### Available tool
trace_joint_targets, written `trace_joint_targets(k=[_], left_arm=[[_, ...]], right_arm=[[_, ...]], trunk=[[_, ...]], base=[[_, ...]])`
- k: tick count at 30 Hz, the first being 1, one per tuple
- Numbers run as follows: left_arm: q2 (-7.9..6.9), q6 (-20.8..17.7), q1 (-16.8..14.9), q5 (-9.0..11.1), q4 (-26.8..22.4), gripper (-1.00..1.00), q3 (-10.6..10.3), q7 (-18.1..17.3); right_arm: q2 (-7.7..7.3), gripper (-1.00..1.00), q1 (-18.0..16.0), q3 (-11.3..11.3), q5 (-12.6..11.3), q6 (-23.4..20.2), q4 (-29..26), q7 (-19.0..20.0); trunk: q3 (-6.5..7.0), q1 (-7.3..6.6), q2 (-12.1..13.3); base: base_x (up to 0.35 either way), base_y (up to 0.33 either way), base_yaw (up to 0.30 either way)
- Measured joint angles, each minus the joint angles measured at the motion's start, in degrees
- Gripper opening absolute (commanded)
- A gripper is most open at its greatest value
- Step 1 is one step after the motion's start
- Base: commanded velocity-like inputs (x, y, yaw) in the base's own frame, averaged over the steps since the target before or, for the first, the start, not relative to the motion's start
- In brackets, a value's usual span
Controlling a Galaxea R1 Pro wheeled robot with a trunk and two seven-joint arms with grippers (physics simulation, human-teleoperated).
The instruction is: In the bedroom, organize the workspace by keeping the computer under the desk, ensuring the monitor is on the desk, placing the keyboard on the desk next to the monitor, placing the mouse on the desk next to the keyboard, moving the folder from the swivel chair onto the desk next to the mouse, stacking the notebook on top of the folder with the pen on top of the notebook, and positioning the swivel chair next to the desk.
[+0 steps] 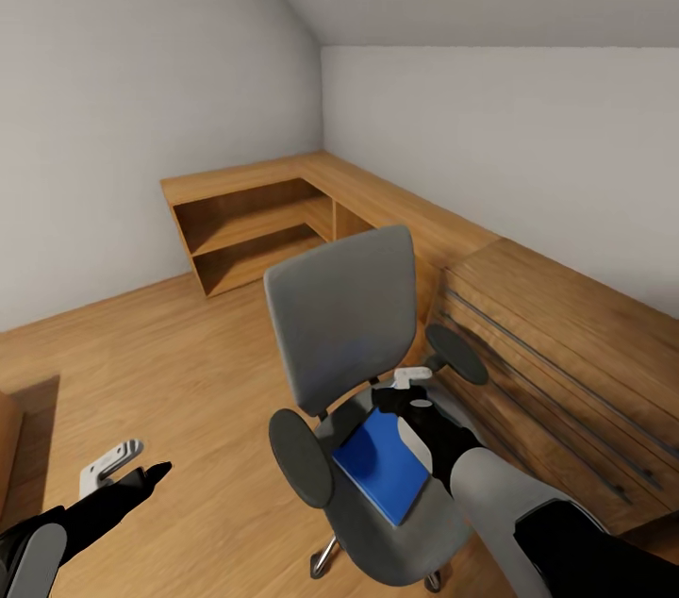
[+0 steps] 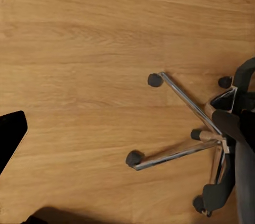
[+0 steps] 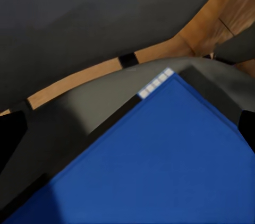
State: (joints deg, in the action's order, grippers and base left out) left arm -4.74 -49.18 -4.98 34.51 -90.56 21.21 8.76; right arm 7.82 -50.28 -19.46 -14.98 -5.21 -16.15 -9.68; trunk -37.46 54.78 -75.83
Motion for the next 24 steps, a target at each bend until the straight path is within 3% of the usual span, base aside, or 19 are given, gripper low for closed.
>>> trace_joint_targets(k=[3,6,24], left_arm=[[0.14,-0.04,0.0,0.26,-0.06,1.0,2.11,0.02],[0.16,-0.05,0.0,0.33,-0.08,1.0,2.72,0.04],[0.25,-0.05,0.0,0.38,-0.09,1.0,3.29,0.05]], right_arm=[[0.02,1.0,0.03,0.0,0.0,-0.01,0.05,0.08],[0.03,1.0,0.03,-0.04,0.0,-0.01,0.07,0.18],[0.03,1.0,0.04,-0.34,0.0,-0.01,0.0,0.25]], trunk=[[0.0,0.0,0.0],[0.0,0.0,0.0],[-4.11,3.73,-6.81]], base=[[0.001,0.0,0.0],[0.0,0.0,0.0],[0.0,0.0,0.0]])
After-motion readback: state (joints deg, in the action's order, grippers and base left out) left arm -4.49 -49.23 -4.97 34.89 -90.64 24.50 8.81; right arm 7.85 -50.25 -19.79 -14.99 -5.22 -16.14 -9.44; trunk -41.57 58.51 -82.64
